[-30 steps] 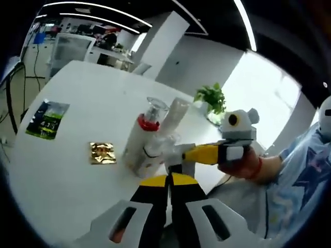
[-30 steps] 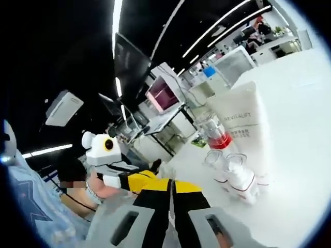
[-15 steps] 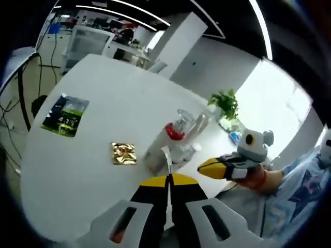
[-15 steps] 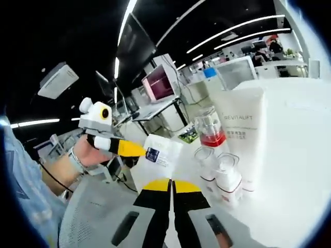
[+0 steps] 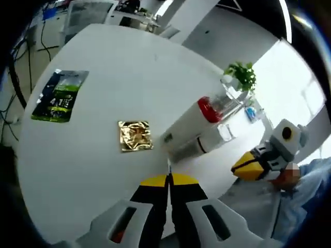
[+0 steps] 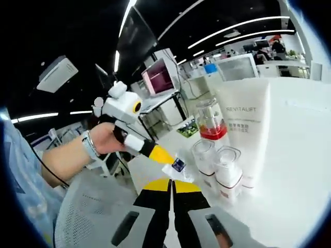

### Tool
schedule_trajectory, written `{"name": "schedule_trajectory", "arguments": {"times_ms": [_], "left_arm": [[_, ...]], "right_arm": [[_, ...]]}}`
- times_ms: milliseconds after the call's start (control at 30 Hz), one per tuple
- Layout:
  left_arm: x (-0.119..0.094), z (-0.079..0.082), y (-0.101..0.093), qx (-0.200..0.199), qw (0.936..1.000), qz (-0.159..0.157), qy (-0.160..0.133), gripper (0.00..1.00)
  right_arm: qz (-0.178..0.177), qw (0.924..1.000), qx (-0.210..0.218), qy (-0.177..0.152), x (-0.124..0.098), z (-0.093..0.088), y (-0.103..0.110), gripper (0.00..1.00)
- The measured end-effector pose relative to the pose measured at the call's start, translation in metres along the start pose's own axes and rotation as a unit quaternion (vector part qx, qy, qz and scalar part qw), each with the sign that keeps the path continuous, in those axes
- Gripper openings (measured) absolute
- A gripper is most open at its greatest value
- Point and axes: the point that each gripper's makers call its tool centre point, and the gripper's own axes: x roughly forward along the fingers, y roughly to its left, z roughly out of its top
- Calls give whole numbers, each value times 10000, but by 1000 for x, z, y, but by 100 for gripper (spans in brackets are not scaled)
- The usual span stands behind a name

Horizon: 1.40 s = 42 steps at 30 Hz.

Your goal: Arrange the skincare products in the storage area until every visible bottle or jar stands upright without overlapping.

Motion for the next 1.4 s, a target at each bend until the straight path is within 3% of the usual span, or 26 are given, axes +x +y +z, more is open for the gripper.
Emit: {"name": "schedule_trajectory", "arguments": {"times_ms": [133,200,267,367,567,767,867,1067,1200,1333,1367,1400], "left_arm": [[10,-12,15,32,9999,151,22,0],[12,-16,21,-212,9997,120,-40,0],[11,-20,30,-223,9993,278,137,0],[8,-20,48,-374,9970,676,26,1],[14,-26,48,-366,9979,513,171,1],[21,-29,50,162,9960,826,314,2],[24,-24,49,485,9946,896,202,2],[26,-22,48,1259,9851,1153,213,4],[26,-22,47,1422,9802,1357,233,8],[24,-22,51,1350,9804,1413,241,12],[21,-27,58,1433,9753,1629,417,14],[24,-24,55,1501,9761,1543,306,14]], "right_arm": [[-87,9999,0,52,-1,-2,-5,0],[-133,9999,1,67,0,-3,-7,0],[-139,9999,-2,84,1,-3,-7,0],[-150,9998,-65,124,2,-4,-6,0],[-198,9995,-191,168,2,-6,-7,0],[-234,9994,-194,141,1,-4,-9,0],[-245,9994,-203,144,1,-4,-9,0],[-246,9994,-212,156,1,-5,-10,0],[-251,9993,-227,174,1,-6,-10,0],[-260,9992,-219,195,1,-6,-11,0],[-260,9992,-219,196,1,-6,-11,0],[-265,9992,-220,193,1,-6,-11,0]]}}
